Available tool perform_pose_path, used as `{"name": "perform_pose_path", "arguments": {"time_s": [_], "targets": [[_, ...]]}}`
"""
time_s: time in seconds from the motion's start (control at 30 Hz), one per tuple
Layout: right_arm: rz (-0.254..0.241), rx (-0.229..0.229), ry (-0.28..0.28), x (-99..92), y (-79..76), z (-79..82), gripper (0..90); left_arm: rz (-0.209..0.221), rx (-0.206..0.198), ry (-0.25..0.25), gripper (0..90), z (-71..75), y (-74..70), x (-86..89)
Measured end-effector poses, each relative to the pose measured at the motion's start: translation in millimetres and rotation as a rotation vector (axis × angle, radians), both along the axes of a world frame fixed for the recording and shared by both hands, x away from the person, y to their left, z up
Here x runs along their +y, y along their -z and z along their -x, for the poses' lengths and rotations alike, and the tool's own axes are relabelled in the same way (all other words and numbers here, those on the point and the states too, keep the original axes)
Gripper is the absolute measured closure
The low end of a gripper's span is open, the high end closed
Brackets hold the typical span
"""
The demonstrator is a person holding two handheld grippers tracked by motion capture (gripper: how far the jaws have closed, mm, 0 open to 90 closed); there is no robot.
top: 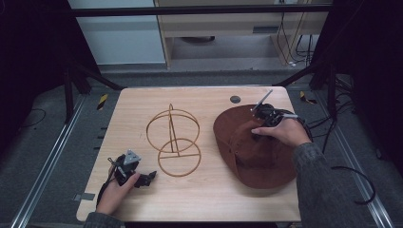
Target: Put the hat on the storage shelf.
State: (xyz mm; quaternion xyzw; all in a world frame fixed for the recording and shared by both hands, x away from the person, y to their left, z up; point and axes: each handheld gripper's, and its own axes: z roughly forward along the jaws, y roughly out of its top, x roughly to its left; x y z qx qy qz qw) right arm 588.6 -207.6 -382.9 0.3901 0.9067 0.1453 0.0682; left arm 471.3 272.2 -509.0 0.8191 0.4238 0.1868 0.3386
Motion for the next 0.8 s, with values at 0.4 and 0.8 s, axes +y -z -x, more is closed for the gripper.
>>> {"name": "perform_pose_path", "arguments": {"time_s": [0.4, 0.8], "targets": [[-0.017, 0.02, -0.024, -4.7, 3.0, -1.5, 73.3, 0.0, 0.0, 0.0, 0.0, 0.0, 0.0, 0.0], [-0.061, 0.01, -0.033, -9.8, -5.8, 2.1, 88.7, 0.0, -0.001, 0.001, 0.0, 0.2, 0.0, -0.1]]}}
